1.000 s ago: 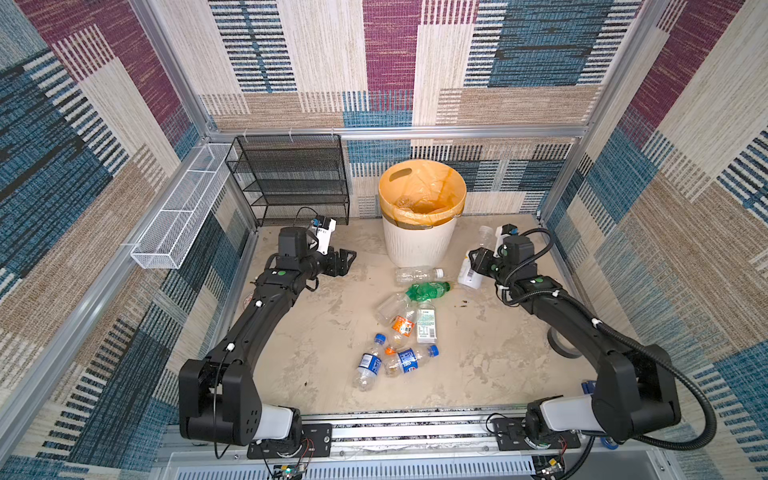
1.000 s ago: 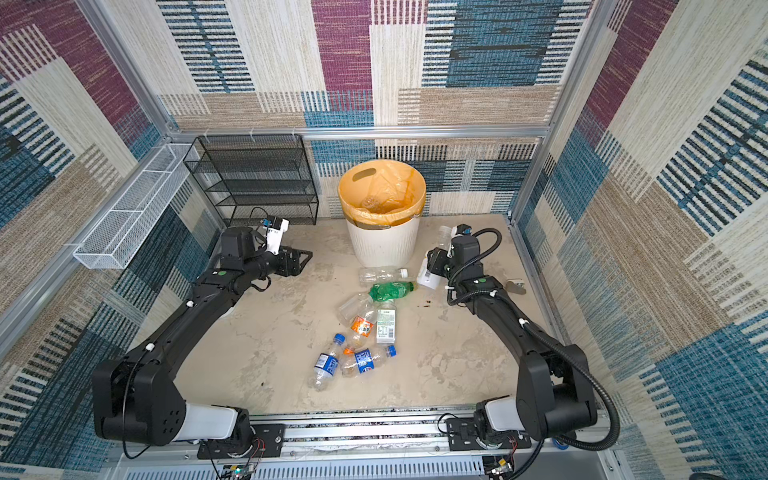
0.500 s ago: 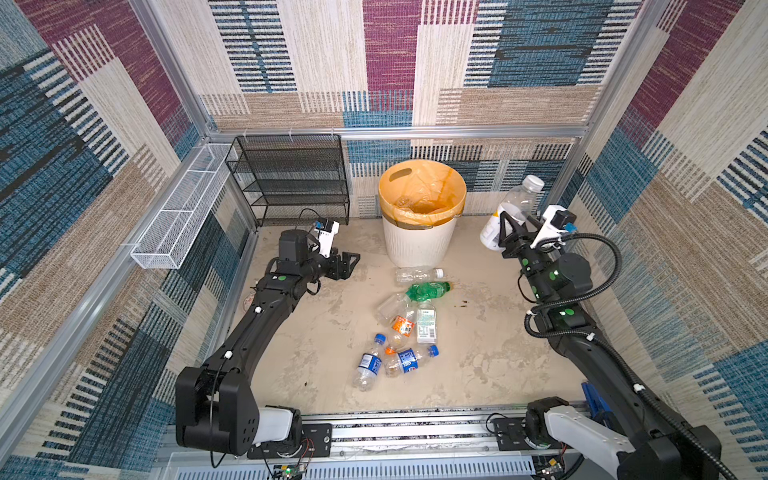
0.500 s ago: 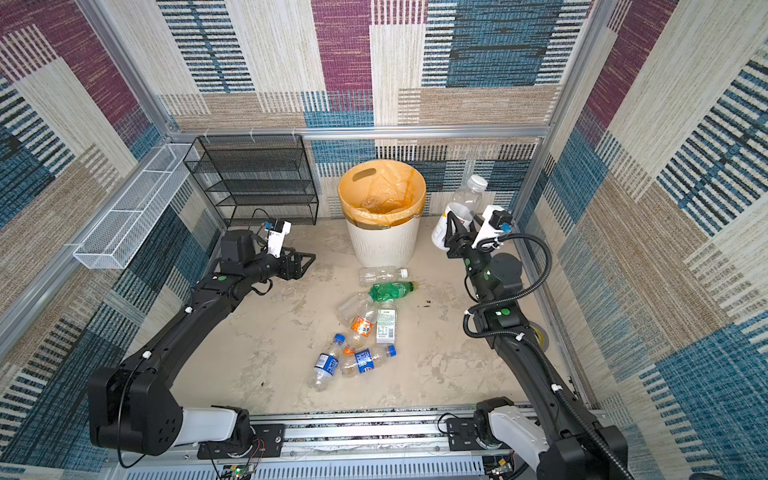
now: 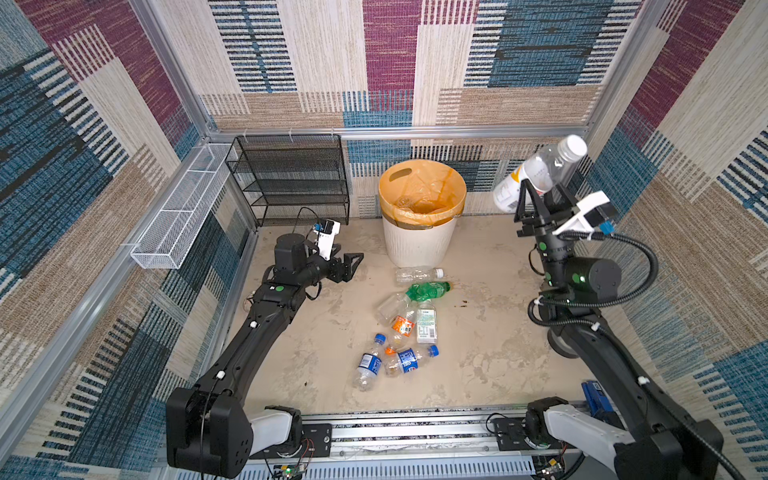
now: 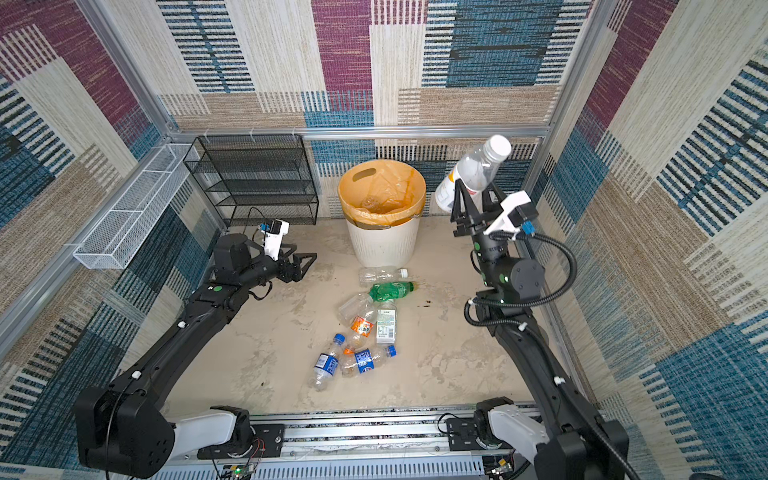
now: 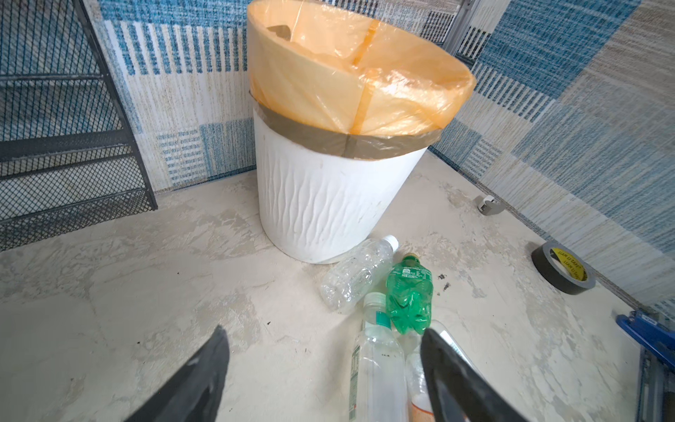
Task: Throw the plastic bottles in the bin
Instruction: 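Lift the white-labelled bottle with the right gripper and carry it over the bin, then open the right gripper to drop the white-labelled bottle into the bin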
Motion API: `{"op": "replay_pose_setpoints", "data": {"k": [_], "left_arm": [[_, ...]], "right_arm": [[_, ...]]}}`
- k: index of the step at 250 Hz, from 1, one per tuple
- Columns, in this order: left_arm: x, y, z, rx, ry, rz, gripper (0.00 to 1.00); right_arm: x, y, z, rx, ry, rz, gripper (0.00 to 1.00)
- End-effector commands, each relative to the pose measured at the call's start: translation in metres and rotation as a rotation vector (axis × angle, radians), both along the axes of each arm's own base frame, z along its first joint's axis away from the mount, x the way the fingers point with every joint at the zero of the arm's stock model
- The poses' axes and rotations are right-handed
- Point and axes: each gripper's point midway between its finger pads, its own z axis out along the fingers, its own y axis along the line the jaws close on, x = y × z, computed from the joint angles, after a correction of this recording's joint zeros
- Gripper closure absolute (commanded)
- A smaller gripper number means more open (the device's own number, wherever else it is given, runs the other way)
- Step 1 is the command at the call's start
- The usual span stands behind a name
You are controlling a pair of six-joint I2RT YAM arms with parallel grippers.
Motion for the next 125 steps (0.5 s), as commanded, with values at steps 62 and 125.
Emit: {"op": "replay_pose_setpoints", "data": {"k": [62, 125], "left_arm": [[-0.04, 0.02, -0.014, 0.02, 0.108, 0.171, 0.14], [-0.083, 0.017, -0.046, 0.072, 0.261, 0.183, 0.14]], "right_arm": [[0.164, 0.069, -0.038, -0.208, 0.505, 0.083, 0.04], [0.15, 0.032, -0.041, -0.145, 0.494, 0.002, 0.01]]}}
